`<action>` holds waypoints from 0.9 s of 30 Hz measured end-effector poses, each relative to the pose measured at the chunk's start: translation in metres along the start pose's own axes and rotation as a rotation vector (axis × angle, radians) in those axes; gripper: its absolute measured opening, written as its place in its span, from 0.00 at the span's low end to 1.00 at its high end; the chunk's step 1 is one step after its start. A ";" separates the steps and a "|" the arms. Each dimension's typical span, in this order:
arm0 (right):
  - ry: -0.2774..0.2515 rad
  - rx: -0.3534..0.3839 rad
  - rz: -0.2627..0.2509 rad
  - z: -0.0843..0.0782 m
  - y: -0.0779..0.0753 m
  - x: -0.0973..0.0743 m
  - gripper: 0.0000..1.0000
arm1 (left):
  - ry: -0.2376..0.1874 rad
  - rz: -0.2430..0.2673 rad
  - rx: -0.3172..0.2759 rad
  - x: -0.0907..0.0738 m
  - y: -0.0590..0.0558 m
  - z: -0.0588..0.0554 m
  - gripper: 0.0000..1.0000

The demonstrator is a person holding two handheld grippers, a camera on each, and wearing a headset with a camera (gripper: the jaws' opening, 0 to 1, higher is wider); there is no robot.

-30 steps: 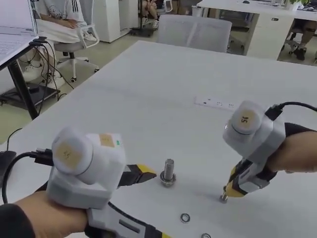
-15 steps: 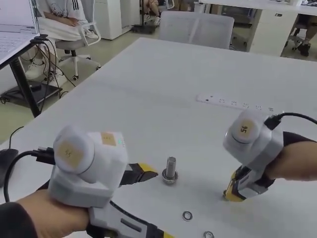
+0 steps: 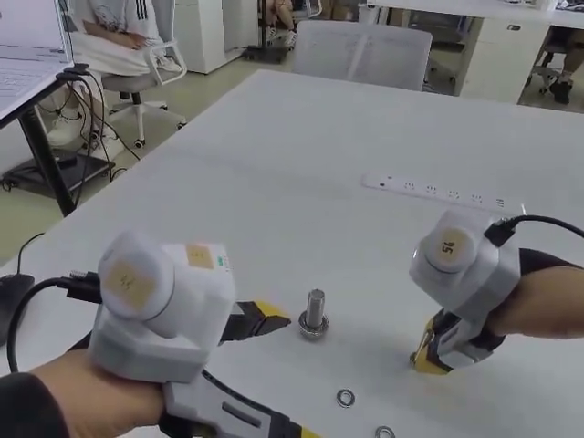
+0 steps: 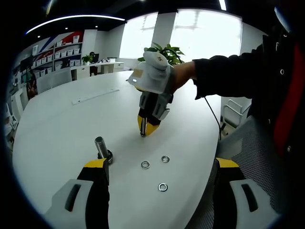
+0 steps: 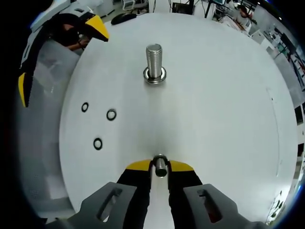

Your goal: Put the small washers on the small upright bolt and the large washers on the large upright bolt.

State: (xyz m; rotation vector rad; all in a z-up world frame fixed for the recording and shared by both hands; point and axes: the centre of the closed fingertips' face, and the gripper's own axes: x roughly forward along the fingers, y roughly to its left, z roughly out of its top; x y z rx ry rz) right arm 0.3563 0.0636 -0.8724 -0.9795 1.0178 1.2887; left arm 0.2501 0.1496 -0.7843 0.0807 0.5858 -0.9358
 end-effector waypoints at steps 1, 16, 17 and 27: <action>0.002 0.001 0.001 0.000 0.000 0.000 0.14 | 0.000 0.000 0.000 0.000 0.000 0.000 0.91; -0.016 0.034 -0.016 -0.010 0.003 -0.011 0.25 | 0.002 -0.005 0.004 0.001 -0.003 0.000 0.91; -0.016 0.038 -0.016 -0.011 0.004 -0.013 0.25 | -0.001 -0.005 0.005 0.000 -0.003 0.000 0.91; -0.027 0.059 -0.016 -0.016 0.020 -0.023 0.27 | -0.008 -0.005 0.011 -0.001 -0.004 0.001 0.90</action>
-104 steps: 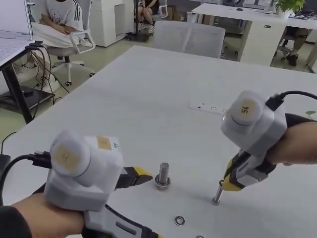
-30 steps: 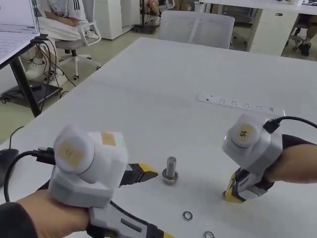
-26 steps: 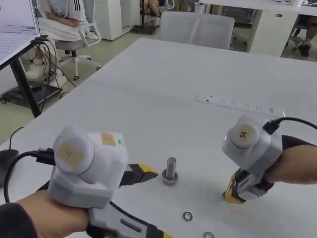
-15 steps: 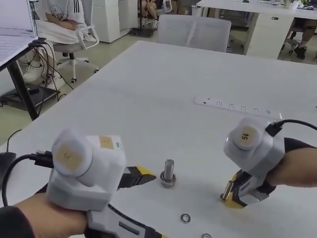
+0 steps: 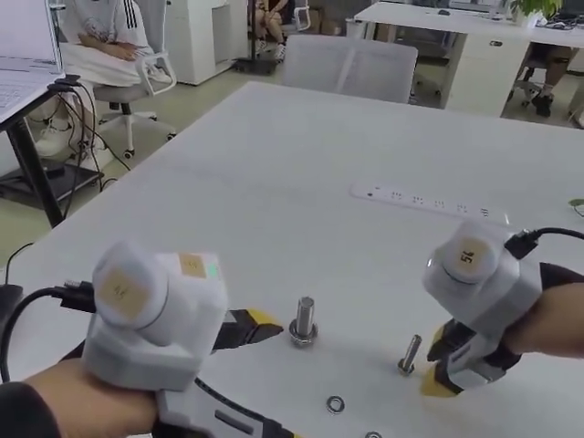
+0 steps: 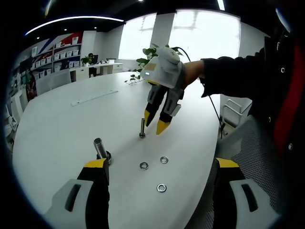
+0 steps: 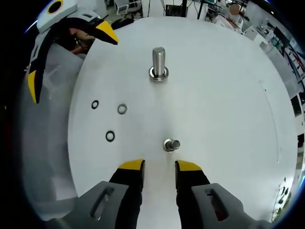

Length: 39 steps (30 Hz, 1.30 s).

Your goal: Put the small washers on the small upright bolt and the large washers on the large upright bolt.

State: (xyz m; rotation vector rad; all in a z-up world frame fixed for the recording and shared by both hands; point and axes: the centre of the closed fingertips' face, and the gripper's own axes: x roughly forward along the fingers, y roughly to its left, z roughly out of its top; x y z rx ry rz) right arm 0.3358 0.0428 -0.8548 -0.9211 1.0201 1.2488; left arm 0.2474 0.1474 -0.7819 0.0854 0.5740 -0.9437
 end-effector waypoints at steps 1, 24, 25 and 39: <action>0.000 -0.002 -0.001 0.000 0.002 -0.001 0.27 | -0.002 -0.001 0.000 0.000 0.000 0.000 0.90; 0.015 -0.083 0.064 0.012 0.067 0.007 0.27 | -0.019 0.001 0.018 -0.003 0.000 0.003 0.90; 0.019 -0.091 0.068 0.013 0.069 0.008 0.27 | -0.021 0.001 0.018 -0.003 0.000 0.004 0.90; 0.024 -0.149 0.089 0.032 0.083 0.023 0.26 | -0.029 0.000 0.028 -0.003 -0.002 0.006 0.90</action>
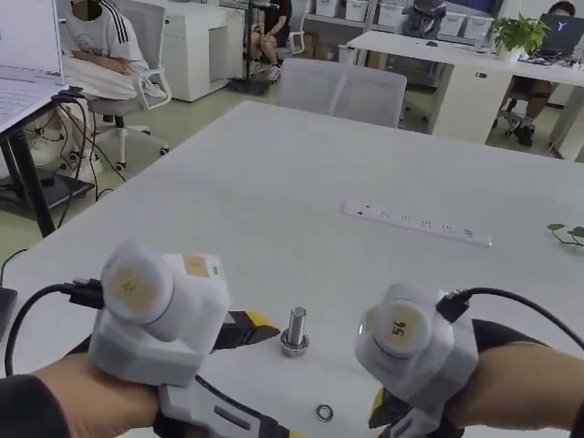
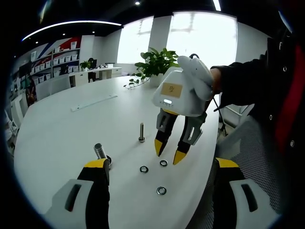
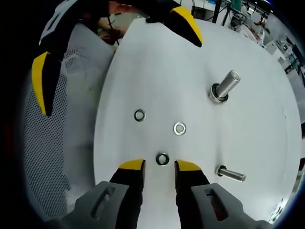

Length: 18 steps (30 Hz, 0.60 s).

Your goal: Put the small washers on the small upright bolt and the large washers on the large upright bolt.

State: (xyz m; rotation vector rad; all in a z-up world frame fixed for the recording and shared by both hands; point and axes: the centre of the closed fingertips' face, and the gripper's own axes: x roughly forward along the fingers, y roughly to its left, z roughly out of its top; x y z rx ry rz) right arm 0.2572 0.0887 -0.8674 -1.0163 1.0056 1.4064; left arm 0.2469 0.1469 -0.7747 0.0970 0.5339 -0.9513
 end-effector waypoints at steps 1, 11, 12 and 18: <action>0.004 -0.004 0.001 0.000 0.000 0.001 0.26 | 0.000 0.001 0.001 0.000 0.000 0.000 0.90; 0.025 -0.016 -0.011 -0.004 -0.003 0.011 0.24 | 0.005 -0.006 0.002 0.001 -0.002 -0.002 0.90; 0.025 -0.017 -0.011 -0.004 -0.003 0.011 0.24 | 0.006 -0.007 0.001 0.001 -0.002 -0.002 0.90; 0.028 -0.033 -0.024 -0.003 -0.004 0.012 0.22 | 0.004 -0.008 -0.001 0.000 -0.002 -0.002 0.90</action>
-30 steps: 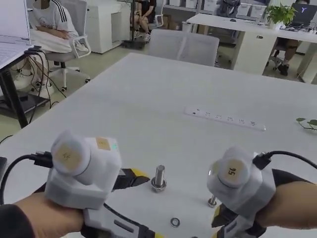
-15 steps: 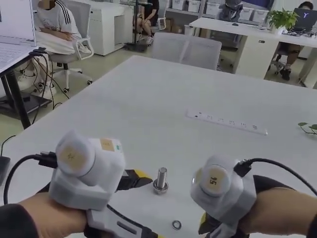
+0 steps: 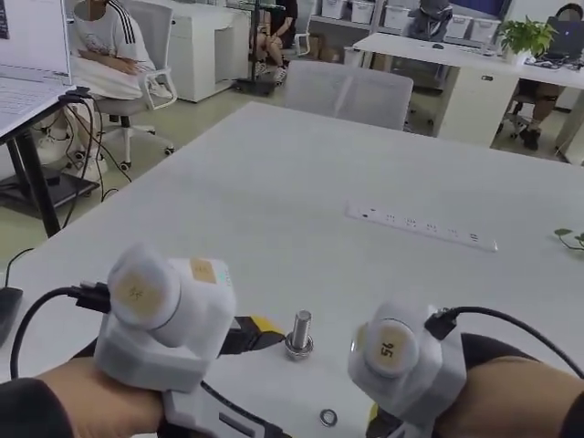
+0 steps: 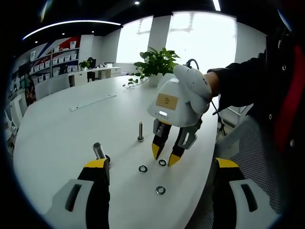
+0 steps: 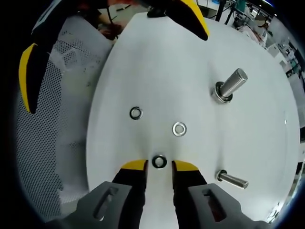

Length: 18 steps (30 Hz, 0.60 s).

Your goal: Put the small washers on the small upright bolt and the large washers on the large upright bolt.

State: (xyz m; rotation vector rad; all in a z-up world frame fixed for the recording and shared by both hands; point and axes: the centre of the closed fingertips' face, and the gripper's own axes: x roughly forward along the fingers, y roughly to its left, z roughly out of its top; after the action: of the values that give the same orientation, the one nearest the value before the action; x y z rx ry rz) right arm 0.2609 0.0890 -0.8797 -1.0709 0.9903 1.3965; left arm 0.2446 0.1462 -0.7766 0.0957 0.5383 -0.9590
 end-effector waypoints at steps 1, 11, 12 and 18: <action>0.000 -0.003 -0.005 0.000 -0.001 0.000 0.21 | 0.000 -0.001 -0.001 0.000 0.000 0.000 0.90; 0.007 -0.036 -0.027 0.000 0.002 0.000 0.15 | -0.005 -0.001 -0.002 -0.001 -0.001 0.001 0.89; 0.003 -0.034 -0.027 0.000 0.002 0.000 0.15 | -0.006 -0.001 -0.003 -0.001 -0.001 0.001 0.89; -0.005 -0.032 -0.025 -0.001 0.002 0.000 0.15 | -0.009 0.001 -0.004 -0.001 -0.001 0.001 0.89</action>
State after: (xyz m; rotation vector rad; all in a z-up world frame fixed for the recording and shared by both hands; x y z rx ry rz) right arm 0.2590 0.0883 -0.8798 -1.0993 0.9503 1.3984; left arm 0.2438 0.1463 -0.7746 0.0882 0.5314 -0.9573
